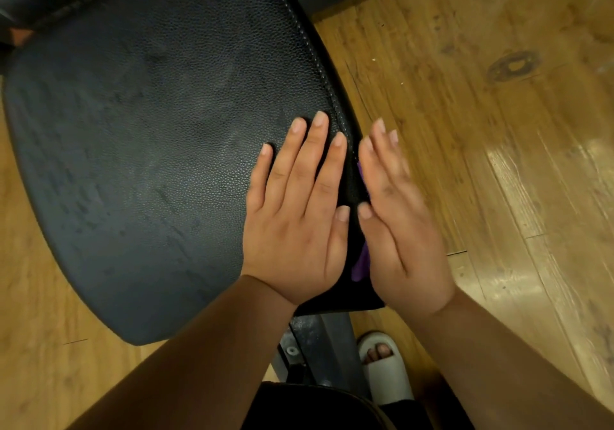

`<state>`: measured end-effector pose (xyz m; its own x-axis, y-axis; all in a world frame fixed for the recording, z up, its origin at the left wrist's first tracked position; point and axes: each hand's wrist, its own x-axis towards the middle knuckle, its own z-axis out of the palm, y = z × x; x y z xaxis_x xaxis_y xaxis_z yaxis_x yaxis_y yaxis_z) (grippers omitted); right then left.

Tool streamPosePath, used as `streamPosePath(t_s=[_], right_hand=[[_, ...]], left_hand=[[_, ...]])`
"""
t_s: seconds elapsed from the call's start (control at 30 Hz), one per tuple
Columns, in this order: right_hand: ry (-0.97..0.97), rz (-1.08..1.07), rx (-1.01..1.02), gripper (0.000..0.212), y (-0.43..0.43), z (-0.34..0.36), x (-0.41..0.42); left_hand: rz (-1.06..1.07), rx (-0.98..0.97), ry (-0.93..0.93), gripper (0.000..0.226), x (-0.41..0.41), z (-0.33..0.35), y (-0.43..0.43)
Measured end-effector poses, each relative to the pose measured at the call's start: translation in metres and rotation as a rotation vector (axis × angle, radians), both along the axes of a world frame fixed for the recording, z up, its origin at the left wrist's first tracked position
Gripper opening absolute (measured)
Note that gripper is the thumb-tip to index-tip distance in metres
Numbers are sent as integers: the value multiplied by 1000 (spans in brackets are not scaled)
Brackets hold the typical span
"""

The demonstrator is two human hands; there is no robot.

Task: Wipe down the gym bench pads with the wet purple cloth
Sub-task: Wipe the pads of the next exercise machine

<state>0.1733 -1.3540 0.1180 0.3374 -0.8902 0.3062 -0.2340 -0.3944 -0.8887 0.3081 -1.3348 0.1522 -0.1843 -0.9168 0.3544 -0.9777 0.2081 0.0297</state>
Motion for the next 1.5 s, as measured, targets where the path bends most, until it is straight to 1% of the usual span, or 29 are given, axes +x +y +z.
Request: streamPosePath(t_s=[0.13,0.27,0.37,0.53,0.63,0.77,0.93,1.0,1.1,1.2,1.33,1.5], right_hand=[[88,-48,-59,48,36,-20,-7],[44,-9,-33,49,7,-4,0],[13,10,-2,50,-9,5,2],[81,-23,-54,49,35,-19,-11],[67,-47,-68,48,41,-23,-11],[2,-37,-58,49,17,-17,-6],[50,-44,-43,54,53,-29,-12],[36,-46,-45,55,50,-30,-10],[-12,-44,-14,54,29,-22,-4],[-48,-77,45,55,35,-22,-4],[10,-83,97,58,62,-32,-9],[-77,-42,149,55,34,-22,-7]], left_hand=[[-5,-44,30,52,0,-1,0],[-9,-52,60,52,0,-2,1],[-16,-36,57,54,0,0,1],[-23,-7,41,56,-1,1,3],[0,53,55,60,-7,-1,11],[18,46,-19,61,-9,-8,15],[-37,1,-65,61,-8,-14,17],[-48,-6,-67,61,-8,-14,17],[-49,-18,-64,61,-8,-15,17],[-50,-17,-70,62,-8,-15,17],[-49,-14,-71,62,-8,-15,17],[-92,-31,-103,63,-7,-16,19]])
